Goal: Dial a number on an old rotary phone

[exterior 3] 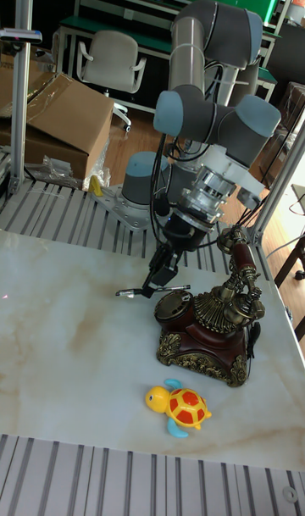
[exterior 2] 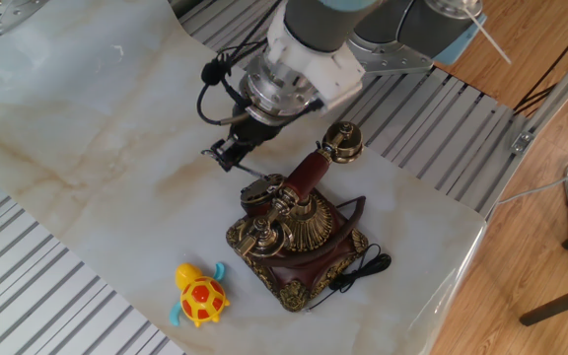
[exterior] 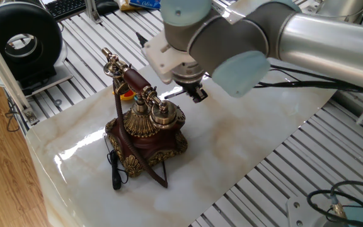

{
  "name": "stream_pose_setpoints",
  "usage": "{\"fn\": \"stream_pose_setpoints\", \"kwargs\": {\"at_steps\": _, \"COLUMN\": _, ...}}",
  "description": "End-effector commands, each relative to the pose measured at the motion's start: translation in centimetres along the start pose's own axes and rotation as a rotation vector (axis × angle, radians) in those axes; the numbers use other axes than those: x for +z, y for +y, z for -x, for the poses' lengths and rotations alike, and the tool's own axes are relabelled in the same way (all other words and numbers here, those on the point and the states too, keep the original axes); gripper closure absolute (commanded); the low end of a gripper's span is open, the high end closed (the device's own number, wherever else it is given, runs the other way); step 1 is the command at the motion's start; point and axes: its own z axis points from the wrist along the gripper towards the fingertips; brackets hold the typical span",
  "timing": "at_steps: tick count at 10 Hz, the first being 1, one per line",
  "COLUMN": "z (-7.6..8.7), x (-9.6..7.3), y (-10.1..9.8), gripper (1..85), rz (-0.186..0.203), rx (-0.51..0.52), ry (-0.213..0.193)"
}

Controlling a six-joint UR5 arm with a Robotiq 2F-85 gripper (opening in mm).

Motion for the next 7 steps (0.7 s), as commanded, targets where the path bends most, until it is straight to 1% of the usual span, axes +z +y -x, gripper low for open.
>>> {"fn": "stream_pose_setpoints", "kwargs": {"at_steps": 1, "z": 1.8, "x": 0.2, "y": 0.9, "gripper": 84.3, "rz": 0.013, "rx": 0.117, "ry": -0.096}}
{"fn": "stream_pose_setpoints", "kwargs": {"at_steps": 2, "z": 2.5, "x": 0.1, "y": 1.2, "gripper": 84.3, "rz": 0.028, "rx": 0.149, "ry": -0.119}}
{"fn": "stream_pose_setpoints", "kwargs": {"at_steps": 5, "z": 3.0, "x": 0.0, "y": 1.5, "gripper": 84.3, "rz": 0.047, "rx": 0.205, "ry": -0.138}}
{"fn": "stream_pose_setpoints", "kwargs": {"at_steps": 6, "z": 2.1, "x": 0.2, "y": 1.2, "gripper": 84.3, "rz": 0.030, "rx": 0.203, "ry": -0.106}}
{"fn": "stream_pose_setpoints", "kwargs": {"at_steps": 7, "z": 1.6, "x": 0.2, "y": 1.1, "gripper": 84.3, "rz": 0.027, "rx": 0.222, "ry": -0.087}}
